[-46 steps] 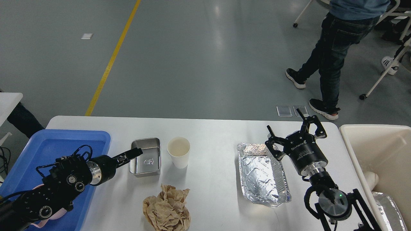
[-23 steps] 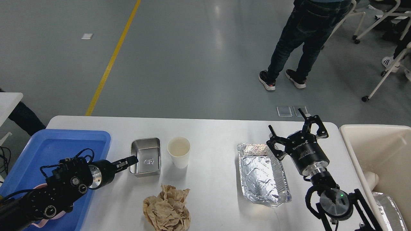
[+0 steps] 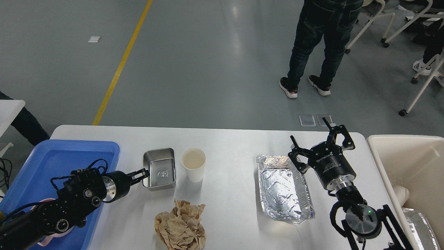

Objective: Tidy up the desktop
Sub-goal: 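Lift the steel box with the left gripper over the blue tray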

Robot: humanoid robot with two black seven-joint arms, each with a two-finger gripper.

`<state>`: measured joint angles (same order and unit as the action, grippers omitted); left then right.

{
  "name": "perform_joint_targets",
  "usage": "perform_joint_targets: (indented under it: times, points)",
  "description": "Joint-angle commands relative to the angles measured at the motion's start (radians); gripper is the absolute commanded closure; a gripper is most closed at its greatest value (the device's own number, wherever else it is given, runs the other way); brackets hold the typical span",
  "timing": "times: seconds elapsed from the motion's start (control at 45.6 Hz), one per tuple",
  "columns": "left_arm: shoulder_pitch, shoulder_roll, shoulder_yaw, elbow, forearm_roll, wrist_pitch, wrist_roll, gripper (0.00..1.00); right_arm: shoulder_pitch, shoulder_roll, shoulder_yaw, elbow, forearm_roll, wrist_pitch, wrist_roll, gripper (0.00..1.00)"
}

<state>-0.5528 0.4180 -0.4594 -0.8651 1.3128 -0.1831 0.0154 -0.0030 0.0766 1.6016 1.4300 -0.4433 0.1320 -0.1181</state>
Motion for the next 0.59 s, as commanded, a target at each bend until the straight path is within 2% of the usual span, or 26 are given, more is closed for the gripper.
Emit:
perform_joint_targets:
  times: [0.0,0.197,0.46,0.57]
  points:
    - [-0.027,0.025,0.048,0.0,0.002,0.001,-0.04,1.0,0.005,0.002,0.0,-0.005,0.0,0.0,0.0,0.0]
    - [-0.07,0.154,0.044,-0.035,-0.017,-0.021,-0.046,1.0,0.008,0.003,-0.002,-0.002,0.0,0.0,0.0,0.0]
    - [-0.193,0.402,-0.005,-0.141,-0.087,-0.183,-0.048,1.0,0.009,0.009,-0.015,-0.002,0.0,0.0,0.0,0.0]
    - [-0.266,0.495,0.004,-0.16,-0.087,-0.219,-0.037,1.0,0.011,0.009,-0.015,0.0,0.0,0.0,0.0,0.0]
